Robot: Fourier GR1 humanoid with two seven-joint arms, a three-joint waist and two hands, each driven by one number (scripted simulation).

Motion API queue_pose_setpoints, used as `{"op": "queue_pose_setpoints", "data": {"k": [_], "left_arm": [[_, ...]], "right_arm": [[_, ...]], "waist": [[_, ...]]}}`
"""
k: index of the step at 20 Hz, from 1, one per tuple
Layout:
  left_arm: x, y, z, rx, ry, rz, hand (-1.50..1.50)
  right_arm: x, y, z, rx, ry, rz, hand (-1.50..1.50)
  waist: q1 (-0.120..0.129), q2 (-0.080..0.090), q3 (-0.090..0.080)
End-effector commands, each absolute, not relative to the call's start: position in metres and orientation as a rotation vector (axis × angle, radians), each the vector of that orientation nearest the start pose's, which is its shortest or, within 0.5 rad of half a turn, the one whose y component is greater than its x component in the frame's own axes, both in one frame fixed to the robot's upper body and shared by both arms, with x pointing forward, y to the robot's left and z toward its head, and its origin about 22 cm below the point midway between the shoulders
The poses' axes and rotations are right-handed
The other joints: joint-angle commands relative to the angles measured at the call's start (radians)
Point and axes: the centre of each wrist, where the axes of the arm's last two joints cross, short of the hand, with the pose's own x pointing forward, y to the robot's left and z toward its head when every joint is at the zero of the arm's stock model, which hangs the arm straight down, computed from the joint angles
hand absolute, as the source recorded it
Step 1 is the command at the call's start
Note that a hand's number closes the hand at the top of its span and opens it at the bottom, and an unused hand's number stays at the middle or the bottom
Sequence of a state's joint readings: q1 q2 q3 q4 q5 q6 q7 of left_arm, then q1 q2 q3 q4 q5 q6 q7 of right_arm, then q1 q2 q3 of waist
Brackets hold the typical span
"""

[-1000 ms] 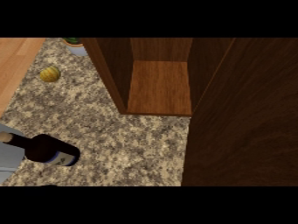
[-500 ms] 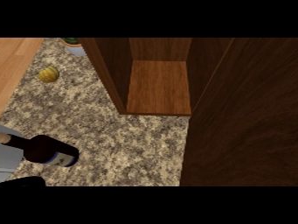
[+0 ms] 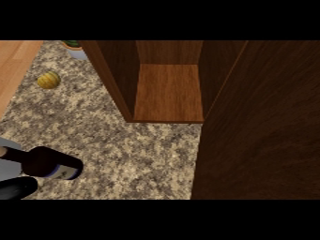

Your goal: Pick up the wine, place it into the cabinet and close the cabinet

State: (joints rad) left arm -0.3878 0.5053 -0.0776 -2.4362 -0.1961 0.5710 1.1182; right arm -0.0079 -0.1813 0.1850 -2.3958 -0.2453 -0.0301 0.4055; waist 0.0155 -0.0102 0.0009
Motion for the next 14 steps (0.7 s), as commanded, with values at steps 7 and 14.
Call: {"op": "queue_pose_setpoints", "data": {"k": [7,14], "left_arm": [[0.135,0.211,0.231,0.264,-1.811,0.235,-1.5],[0.158,0.214,0.189,0.346,-1.753,0.28,-1.5]], "right_arm": [[0.144,-0.227,0.176,0.262,-1.983,0.199,-1.5],[0.133,-0.245,0.188,0.292,-1.993,0.245,-1.5]], "waist": [[-0.015,0.007,0.0],[-0.019,0.008,-0.001]]}}
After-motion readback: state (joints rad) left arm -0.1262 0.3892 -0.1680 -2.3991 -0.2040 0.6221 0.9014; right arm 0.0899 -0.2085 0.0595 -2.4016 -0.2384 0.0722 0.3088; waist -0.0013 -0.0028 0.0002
